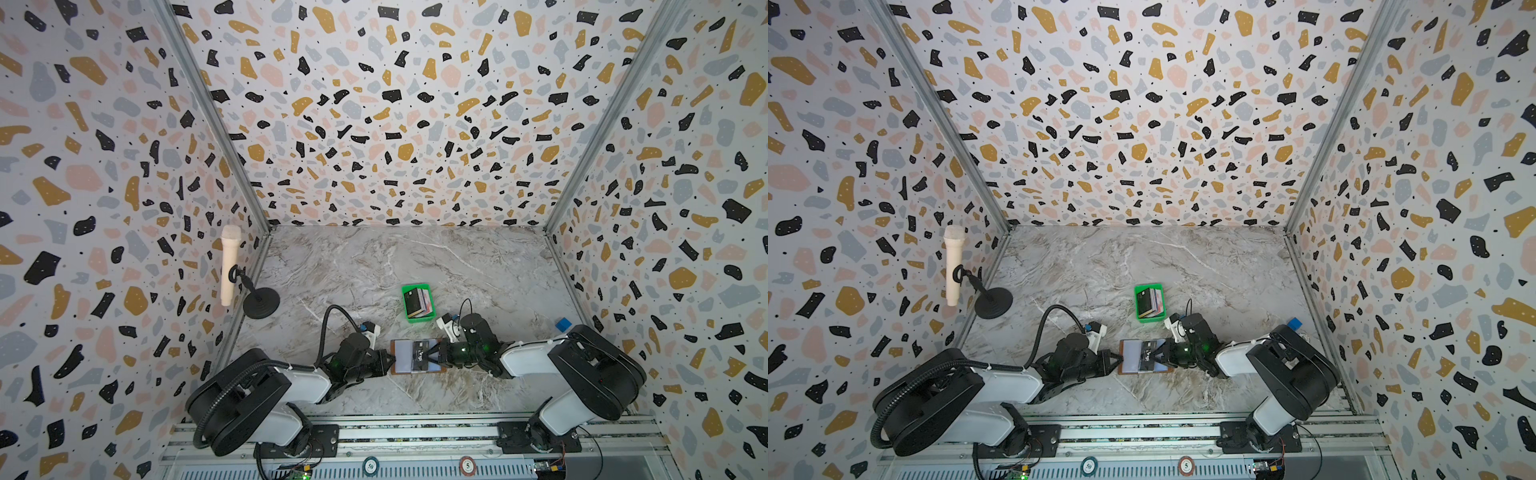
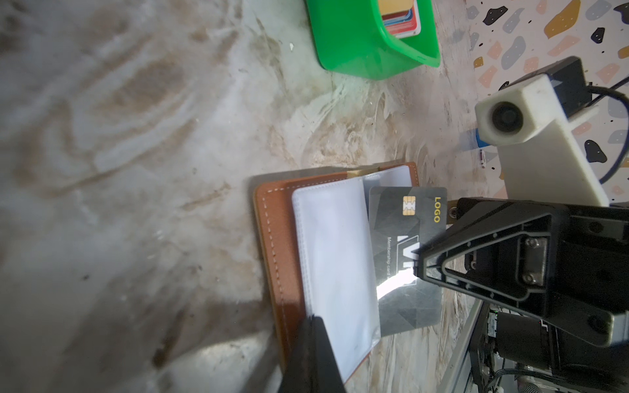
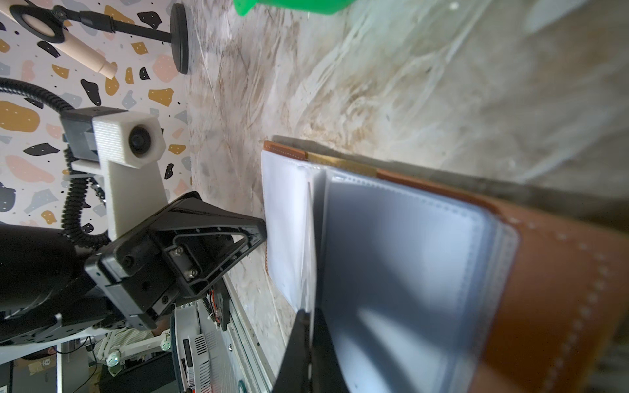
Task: Insert credit cards into a card holder
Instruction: Insert the credit card into the card slot.
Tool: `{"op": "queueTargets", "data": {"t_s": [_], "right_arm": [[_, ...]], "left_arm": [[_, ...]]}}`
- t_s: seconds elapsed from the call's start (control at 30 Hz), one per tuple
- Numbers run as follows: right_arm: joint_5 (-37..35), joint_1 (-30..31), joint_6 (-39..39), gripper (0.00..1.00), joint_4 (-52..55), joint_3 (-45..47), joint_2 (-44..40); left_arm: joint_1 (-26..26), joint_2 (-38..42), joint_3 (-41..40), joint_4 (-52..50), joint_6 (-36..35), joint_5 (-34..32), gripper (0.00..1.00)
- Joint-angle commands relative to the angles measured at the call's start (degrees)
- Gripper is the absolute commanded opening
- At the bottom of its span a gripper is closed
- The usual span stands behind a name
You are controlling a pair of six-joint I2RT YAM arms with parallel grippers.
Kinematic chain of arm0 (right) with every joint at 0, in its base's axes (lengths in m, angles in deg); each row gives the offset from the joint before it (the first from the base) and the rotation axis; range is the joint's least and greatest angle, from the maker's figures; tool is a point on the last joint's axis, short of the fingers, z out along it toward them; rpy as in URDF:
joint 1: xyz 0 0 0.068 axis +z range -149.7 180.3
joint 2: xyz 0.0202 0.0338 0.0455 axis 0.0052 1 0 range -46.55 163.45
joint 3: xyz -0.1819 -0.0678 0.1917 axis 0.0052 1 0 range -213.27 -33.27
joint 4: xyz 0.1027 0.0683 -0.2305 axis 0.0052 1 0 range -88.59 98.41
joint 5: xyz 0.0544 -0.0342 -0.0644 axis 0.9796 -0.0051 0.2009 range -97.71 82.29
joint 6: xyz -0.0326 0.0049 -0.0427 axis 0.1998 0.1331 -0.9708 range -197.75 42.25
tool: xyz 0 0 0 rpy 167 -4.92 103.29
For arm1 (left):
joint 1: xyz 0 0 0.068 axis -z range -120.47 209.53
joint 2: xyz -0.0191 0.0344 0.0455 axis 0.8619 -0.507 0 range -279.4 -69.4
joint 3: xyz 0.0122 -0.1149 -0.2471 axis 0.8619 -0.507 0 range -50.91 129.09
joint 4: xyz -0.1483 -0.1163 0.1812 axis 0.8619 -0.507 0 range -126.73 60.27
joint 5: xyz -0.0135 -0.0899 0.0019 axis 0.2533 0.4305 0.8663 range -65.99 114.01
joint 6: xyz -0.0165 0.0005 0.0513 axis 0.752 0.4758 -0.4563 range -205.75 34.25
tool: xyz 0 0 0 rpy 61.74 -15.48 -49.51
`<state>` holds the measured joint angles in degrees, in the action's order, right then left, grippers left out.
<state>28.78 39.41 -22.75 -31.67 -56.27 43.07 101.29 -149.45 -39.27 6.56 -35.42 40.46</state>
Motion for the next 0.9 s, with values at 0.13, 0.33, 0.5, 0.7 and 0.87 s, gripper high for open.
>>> {"op": "queueTargets", "data": {"t_s": [0.13,0.33,0.5,0.7,0.87], "right_arm": [[2.15,-0.09,0.73,0.0,-1.18,-1.08,2.39],[3.1,-0.02,-0.1,0.0,-0.99,-1.78,2.95],[4.06,0.04,-1.11,0.0,-1.24,-2.1,3.01],[3.94,0.0,-2.96,0.0,0.73,-2.75,2.96],[4.26,0.0,-3.23,0.0,0.3,-2.92,3.7]], "left_arm": [[0.13,-1.49,-0.13,1.94,-0.23,0.98,0.0],[0.09,-1.62,-0.25,1.87,-0.36,0.7,0.0],[-0.84,-0.34,-1.05,1.02,-0.14,-0.59,0.0],[-1.97,1.53,-1.53,-0.12,0.01,-0.95,0.0],[-3.05,4.67,-1.45,-3.22,-0.92,-1.98,0.0]]}}
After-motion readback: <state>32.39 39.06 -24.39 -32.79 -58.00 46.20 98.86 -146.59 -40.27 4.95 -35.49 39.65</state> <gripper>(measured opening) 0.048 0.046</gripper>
